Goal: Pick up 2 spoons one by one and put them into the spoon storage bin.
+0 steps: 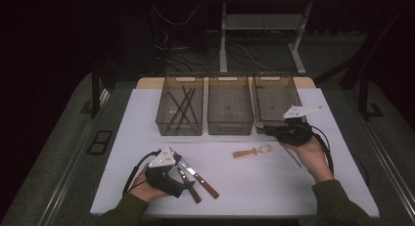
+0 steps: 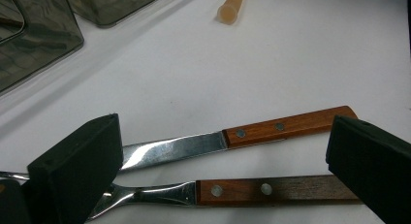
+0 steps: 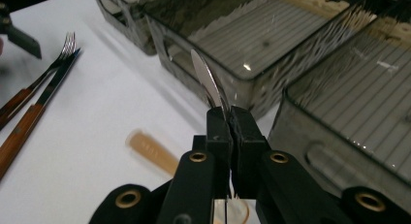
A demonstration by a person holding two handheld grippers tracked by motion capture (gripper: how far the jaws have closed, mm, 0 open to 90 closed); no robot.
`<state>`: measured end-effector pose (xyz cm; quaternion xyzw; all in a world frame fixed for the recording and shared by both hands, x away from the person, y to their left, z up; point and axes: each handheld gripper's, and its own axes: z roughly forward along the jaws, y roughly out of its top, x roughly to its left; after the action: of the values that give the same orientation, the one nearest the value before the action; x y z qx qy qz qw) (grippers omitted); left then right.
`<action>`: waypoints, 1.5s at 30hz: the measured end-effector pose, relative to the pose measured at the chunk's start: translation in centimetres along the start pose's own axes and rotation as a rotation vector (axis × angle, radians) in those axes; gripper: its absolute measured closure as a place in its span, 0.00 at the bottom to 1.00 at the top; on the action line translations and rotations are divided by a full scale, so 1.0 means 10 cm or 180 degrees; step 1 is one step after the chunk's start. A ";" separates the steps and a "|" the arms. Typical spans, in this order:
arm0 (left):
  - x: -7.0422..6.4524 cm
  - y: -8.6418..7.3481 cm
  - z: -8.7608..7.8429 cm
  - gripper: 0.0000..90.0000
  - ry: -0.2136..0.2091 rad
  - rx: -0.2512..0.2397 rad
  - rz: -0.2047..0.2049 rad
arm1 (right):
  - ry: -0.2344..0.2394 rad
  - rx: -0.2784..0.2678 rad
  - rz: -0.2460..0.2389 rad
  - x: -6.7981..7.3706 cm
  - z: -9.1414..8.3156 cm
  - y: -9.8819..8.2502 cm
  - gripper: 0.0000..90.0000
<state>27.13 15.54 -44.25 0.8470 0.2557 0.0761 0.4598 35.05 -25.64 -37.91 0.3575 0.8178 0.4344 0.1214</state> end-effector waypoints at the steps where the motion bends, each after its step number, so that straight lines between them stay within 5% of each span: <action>1: 0.00 0.00 0.00 0.00 0.0000 0.0003 0.0006 | -0.0009 0.0001 -0.0010 -0.01 0.03 0.04 0.97; 30: -0.01 0.01 0.04 0.00 0.0036 0.0051 0.0079 | -0.0294 -0.0133 0.0223 -0.25 0.76 1.06 0.97; 45: -0.03 0.02 0.06 0.00 -0.0008 0.0047 0.0128 | -0.0409 -0.0003 0.0325 -0.29 1.26 1.39 0.97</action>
<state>27.15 14.87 -44.43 0.8555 0.2385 0.0824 0.4522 50.17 -14.69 -34.58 0.4259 0.7888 0.4165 0.1515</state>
